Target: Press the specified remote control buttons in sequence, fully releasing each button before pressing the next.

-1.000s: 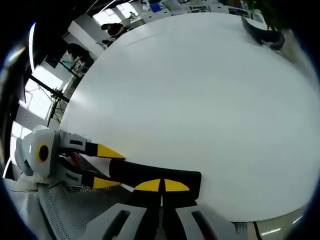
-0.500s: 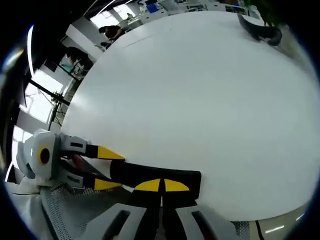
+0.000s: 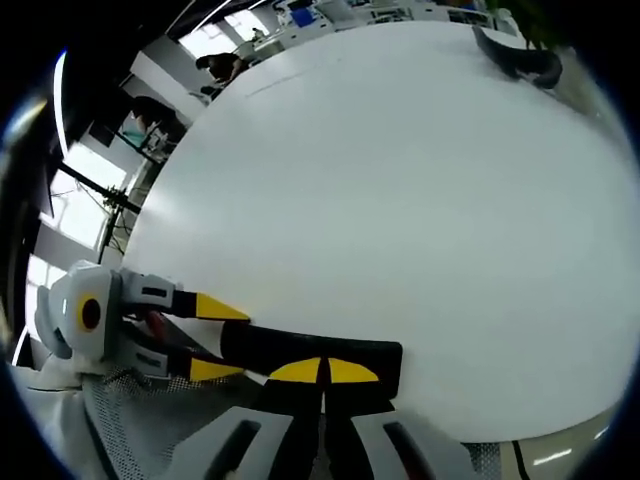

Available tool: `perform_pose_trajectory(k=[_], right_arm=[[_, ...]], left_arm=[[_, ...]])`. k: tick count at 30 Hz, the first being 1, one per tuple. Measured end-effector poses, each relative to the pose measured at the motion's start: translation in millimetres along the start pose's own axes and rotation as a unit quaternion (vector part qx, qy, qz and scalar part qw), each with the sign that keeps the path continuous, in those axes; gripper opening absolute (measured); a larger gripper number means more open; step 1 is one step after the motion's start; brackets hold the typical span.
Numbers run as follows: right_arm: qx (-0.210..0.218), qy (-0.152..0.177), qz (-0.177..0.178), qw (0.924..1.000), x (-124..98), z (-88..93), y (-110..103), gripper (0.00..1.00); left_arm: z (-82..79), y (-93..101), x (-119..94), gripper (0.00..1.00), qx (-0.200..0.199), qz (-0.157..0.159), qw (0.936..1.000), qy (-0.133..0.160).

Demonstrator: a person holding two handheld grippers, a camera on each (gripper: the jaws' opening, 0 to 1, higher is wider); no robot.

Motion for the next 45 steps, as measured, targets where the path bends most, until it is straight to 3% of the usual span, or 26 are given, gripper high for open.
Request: perform_pose_trajectory(k=[9,16,21,35,45], right_arm=[[0.005,0.001,0.000,1.0000,-1.1,0.8,-0.3,0.00],[-0.016,0.000,0.007,0.9998,-0.9,-0.2,-2.4,0.00],[-0.017,0.015,-0.005,0.9997,-1.5,-2.7,-4.3,0.00],[-0.042,0.008,-0.025,0.9987,5.9,-3.8,-11.2,0.00],[-0.046,0.007,-0.021,0.9987,9.5,-3.1,-10.3,0.00]], left_arm=[[-0.6,0.7,-0.1,0.25,0.001,-0.002,1.0000,-0.004],[-1.7,3.2,1.3,0.25,0.005,0.003,1.0000,-0.006],[-2.8,5.5,2.7,0.25,0.012,0.008,0.9999,-0.006],[-3.4,7.5,4.6,0.25,0.015,0.014,0.9998,-0.006],[-3.1,7.8,4.1,0.25,0.023,0.015,0.9996,-0.004]])
Point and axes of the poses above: the point that each gripper's makers call its tool centre point, and the gripper's own axes: x roughly forward along the fingers, y roughly to its right, z roughly out of its underside, the point moved 10 cm from there along -x, roughly backward along the fingers, and after that the axes turned 10 degrees about -x, right-handed, at the moved point
